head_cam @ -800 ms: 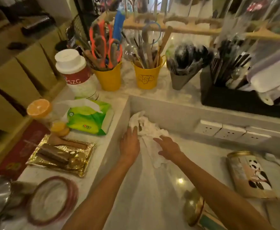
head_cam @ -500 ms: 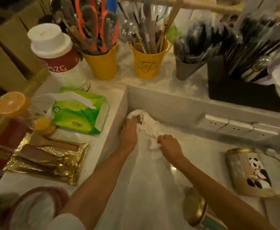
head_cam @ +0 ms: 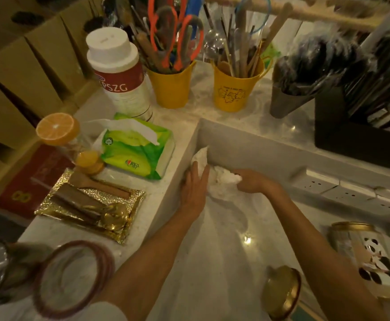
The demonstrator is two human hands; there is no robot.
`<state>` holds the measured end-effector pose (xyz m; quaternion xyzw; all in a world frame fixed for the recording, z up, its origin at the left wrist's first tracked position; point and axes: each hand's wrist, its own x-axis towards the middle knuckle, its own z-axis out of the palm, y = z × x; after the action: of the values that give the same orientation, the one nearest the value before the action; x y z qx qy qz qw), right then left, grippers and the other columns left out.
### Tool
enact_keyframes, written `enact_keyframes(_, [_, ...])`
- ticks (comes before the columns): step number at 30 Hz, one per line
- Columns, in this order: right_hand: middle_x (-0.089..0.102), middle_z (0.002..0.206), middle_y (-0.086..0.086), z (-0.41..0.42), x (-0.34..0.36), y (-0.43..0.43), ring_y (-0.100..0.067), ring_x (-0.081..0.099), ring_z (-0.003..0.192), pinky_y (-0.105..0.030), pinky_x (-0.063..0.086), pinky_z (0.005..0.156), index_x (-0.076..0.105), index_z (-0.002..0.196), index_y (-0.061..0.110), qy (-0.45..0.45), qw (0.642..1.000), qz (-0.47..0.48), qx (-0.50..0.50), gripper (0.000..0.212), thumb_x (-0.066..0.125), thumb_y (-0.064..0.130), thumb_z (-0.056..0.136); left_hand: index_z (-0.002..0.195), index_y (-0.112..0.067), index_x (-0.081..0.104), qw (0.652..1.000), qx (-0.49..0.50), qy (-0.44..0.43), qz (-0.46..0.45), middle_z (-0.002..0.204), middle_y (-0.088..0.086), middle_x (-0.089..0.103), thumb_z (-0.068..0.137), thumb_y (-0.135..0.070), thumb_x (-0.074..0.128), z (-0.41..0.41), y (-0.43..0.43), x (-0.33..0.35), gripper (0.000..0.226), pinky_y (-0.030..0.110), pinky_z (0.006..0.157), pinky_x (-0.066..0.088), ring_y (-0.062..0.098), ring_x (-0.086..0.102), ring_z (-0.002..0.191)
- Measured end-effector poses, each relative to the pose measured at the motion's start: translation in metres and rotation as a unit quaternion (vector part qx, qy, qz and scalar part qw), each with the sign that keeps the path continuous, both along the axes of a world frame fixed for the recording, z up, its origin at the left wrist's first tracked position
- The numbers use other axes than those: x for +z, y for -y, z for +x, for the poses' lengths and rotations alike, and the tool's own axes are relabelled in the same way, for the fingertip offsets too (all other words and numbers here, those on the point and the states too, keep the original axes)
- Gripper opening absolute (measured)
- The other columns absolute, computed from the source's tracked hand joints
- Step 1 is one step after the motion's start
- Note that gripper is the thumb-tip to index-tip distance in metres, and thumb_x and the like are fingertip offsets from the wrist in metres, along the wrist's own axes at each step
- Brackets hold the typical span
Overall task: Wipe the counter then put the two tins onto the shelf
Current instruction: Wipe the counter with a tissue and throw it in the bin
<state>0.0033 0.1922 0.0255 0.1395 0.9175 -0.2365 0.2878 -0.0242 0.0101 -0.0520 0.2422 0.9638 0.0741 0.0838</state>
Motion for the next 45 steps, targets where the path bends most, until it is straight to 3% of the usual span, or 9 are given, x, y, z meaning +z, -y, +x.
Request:
enact_keyframes(12, [0.071, 0.115, -0.018, 0.026, -0.019, -0.024, -0.028, 0.068, 0.092, -0.03, 0.044, 0.07, 0.069, 0.113, 0.005, -0.216, 0.884, -0.108, -0.401, 0.04, 0.049, 0.038, 0.1, 0.118, -0.012, 0.054, 1.0, -0.011, 0.016, 0.002, 0.12, 0.011, 0.059, 0.097, -0.029, 0.054, -0.004, -0.006, -0.01, 0.027, 0.038, 0.098, 0.036, 0.029, 0.048, 0.114])
enact_keyframes(16, [0.048, 0.148, -0.023, 0.037, -0.062, -0.016, -0.038, 0.047, 0.135, -0.028, 0.038, 0.107, 0.046, 0.146, 0.004, -0.168, 0.941, -0.049, -0.29, 0.052, 0.057, 0.011, 0.096, 0.115, -0.008, 0.055, 0.998, -0.014, 0.056, 0.014, 0.124, 0.014, 0.052, 0.092, -0.021, 0.058, 0.012, -0.017, -0.013, 0.027, 0.035, 0.093, 0.037, 0.03, 0.045, 0.114])
enact_keyframes(20, [0.014, 0.167, -0.007, 0.066, -0.107, 0.012, -0.033, 0.014, 0.153, -0.049, 0.024, 0.118, 0.018, 0.159, 0.033, -0.091, 0.989, 0.107, -0.046, 0.074, 0.055, 0.045, 0.096, 0.12, -0.008, 0.052, 0.995, -0.038, 0.087, -0.008, 0.127, 0.013, 0.05, 0.087, -0.003, 0.056, 0.028, -0.015, -0.022, 0.033, 0.034, 0.088, 0.04, 0.029, 0.046, 0.114])
enact_keyframes(27, [0.057, 0.129, -0.009, 0.089, -0.1, 0.028, -0.029, 0.06, 0.11, -0.04, 0.05, 0.093, 0.057, 0.129, 0.017, -0.202, 0.963, 0.061, -0.166, 0.034, 0.053, 0.013, 0.096, 0.125, -0.012, 0.05, 0.986, 0.009, 0.152, 0.068, 0.127, 0.014, 0.046, 0.083, 0.007, 0.053, 0.057, 0.007, -0.024, 0.046, 0.037, 0.086, 0.047, 0.03, 0.045, 0.111])
enact_keyframes(30, [0.066, 0.115, -0.017, 0.097, -0.066, 0.03, -0.032, 0.065, 0.1, -0.042, 0.055, 0.086, 0.064, 0.123, 0.004, -0.269, 0.884, -0.126, -0.36, 0.029, 0.052, 0.004, 0.097, 0.136, -0.018, 0.05, 0.955, 0.053, 0.225, 0.188, 0.131, 0.009, 0.045, 0.083, 0.012, 0.047, 0.072, 0.027, -0.009, 0.061, 0.039, 0.095, 0.05, 0.031, 0.05, 0.116])
enact_keyframes(34, [0.056, 0.065, -0.007, 0.128, -0.017, 0.057, -0.019, 0.049, 0.054, -0.022, 0.043, 0.044, 0.059, 0.081, 0.009, -0.221, 0.661, -0.405, -0.592, 0.022, 0.043, -0.002, 0.091, 0.142, -0.03, 0.045, 0.874, 0.022, 0.358, 0.327, 0.121, 0.001, 0.054, 0.088, 0.002, 0.049, 0.119, 0.056, 0.032, 0.063, 0.032, 0.087, 0.054, 0.025, 0.06, 0.109])
enact_keyframes(39, [0.06, 0.058, -0.014, 0.205, 0.01, 0.144, -0.03, 0.059, 0.054, -0.034, 0.051, 0.061, 0.06, 0.063, 0.004, -0.064, 0.541, -0.596, -0.59, 0.028, 0.047, 0.016, 0.085, 0.133, -0.05, 0.042, 0.848, 0.0, 0.375, 0.375, 0.127, -0.033, 0.047, 0.089, -0.014, 0.066, 0.213, 0.115, 0.057, 0.062, -0.001, 0.087, 0.042, -0.023, 0.049, 0.108])
enact_keyframes(41, [0.067, 0.074, -0.019, 0.24, 0.009, 0.19, -0.036, 0.064, 0.071, -0.043, 0.054, 0.07, 0.069, 0.073, 0.001, -0.017, 0.561, -0.613, -0.555, 0.031, 0.052, 0.019, 0.091, 0.125, -0.053, 0.045, 0.862, 0.053, 0.337, 0.375, 0.124, -0.032, 0.047, 0.091, 0.002, 0.06, 0.25, 0.15, 0.052, 0.066, -0.002, 0.088, 0.041, -0.026, 0.048, 0.104])
enact_keyframes(45, [0.058, 0.131, -0.003, 0.321, -0.009, 0.271, -0.013, 0.06, 0.113, -0.02, 0.053, 0.084, 0.045, 0.135, 0.021, 0.007, 0.806, -0.504, -0.311, 0.039, 0.059, 0.019, 0.099, 0.105, -0.041, 0.062, 0.808, 0.255, 0.315, 0.427, 0.107, -0.012, 0.069, 0.097, 0.0, 0.056, 0.319, 0.229, 0.047, 0.042, 0.022, 0.095, 0.051, 0.006, 0.064, 0.103])
